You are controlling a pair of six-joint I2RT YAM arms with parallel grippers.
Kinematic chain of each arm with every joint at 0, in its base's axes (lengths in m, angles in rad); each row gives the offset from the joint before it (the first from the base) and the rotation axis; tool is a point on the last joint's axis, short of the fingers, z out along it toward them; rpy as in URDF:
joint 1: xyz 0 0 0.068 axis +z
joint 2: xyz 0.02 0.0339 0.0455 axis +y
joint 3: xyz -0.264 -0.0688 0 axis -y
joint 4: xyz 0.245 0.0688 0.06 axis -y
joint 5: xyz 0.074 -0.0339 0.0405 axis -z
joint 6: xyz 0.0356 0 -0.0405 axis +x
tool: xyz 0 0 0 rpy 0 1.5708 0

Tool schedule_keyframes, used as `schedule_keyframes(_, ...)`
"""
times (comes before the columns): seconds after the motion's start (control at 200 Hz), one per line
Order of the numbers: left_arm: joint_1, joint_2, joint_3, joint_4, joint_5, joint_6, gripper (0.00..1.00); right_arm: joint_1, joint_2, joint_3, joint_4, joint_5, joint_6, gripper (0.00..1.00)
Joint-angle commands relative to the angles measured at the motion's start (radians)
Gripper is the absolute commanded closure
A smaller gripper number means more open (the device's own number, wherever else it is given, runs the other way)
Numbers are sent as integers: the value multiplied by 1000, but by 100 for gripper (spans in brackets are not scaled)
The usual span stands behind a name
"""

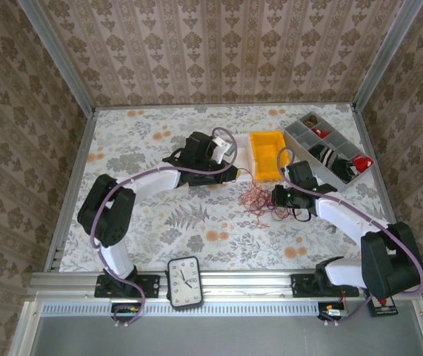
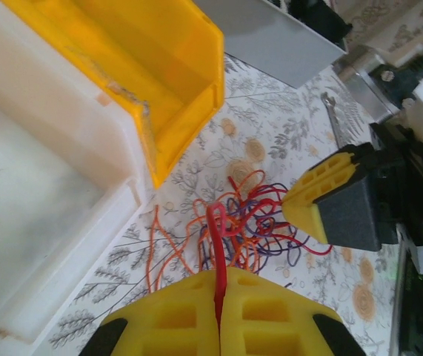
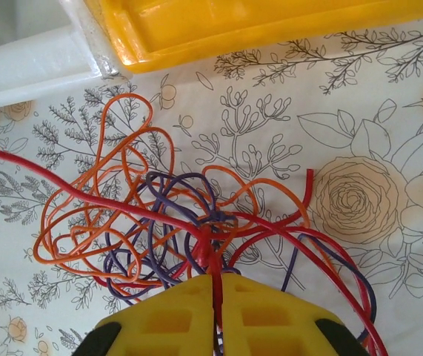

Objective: Untangle the cables

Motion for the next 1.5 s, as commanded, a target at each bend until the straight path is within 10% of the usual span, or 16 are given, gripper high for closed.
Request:
schedule_keyframes(0.0,33,-86,-55,60,-156,-65,100,5,-4,8,-33,86,24,91)
schedule_keyframes(0.215,135,-177,-206,228,-225,-224,100,-14,-39,-28,-80,155,56,93)
schedule_keyframes(0.485,120,-195,-209,257,-43,-157,100,-16,-47,-19,-47,53,21,84)
schedule_keyframes(0.655,98,-195,-174,220,4,-124,100,-6,-68,-2,-17,-20,-10,56)
schedule_keyframes(0.855,85,-181,-141,218,20,-143,100,77,-58,44,-19,-77,-75,45)
schedule_keyframes(1.495,82,-144,-103,288,182,-272,100,229,236,233,118,-51,-121,59)
